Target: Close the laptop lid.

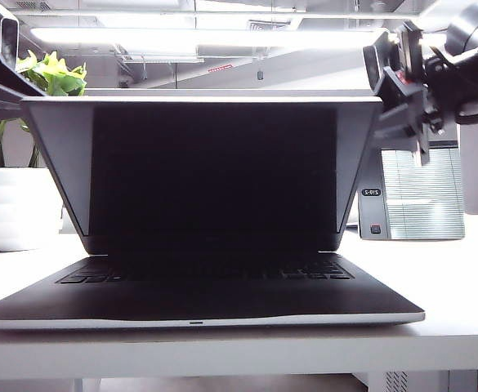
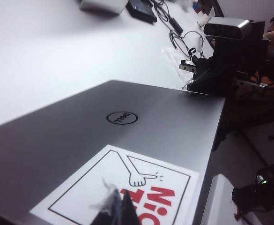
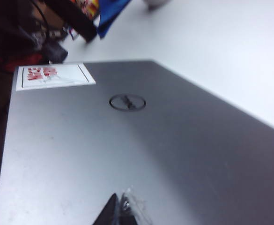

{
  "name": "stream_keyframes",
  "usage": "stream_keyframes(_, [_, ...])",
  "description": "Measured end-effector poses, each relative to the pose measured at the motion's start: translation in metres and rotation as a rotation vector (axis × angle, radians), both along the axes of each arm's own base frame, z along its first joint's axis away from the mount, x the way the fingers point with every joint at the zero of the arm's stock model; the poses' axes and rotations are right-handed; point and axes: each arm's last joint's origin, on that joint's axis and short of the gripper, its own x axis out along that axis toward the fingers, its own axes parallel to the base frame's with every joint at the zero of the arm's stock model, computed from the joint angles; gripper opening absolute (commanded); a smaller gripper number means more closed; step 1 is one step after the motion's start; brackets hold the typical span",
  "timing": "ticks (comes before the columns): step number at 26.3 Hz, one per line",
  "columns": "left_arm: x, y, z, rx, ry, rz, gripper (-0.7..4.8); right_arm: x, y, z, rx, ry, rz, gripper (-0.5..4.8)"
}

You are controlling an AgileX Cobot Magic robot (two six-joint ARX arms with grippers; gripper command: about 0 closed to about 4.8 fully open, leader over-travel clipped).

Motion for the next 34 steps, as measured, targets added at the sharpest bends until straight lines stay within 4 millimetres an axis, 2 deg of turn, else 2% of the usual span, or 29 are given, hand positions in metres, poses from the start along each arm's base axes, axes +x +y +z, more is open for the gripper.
stream_keyframes(7, [-0.009,-0.02,-0.01,0.114,0.074,-0.047,-0.05,-0.009,-0.001,-0.008,-0.049,0.04,0.035,-0.01])
stream_keyframes(12, [-0.013,-0.033,-0.013,0.163,0.108,-0.087,-0.05,-0.015,0.008,-0.011,-0.106,0.064,0.054,-0.01])
stream_keyframes(18, [-0.014,-0.034,-0.017,0.282,0.138,-0.048,-0.05,-0.019,0.012,-0.013,-0.149,0.089,0.056,-0.01])
stream_keyframes(27, [-0.017,-0.043,-0.022,0.361,0.18,-0.06,-0.05,-0.023,0.014,-0.017,-0.245,0.112,0.038,-0.01])
stream_keyframes(34, [-0.009,-0.059,-0.045,0.383,0.257,-0.13,-0.05,-0.031,0.018,-0.022,-0.33,0.165,0.051,-0.01])
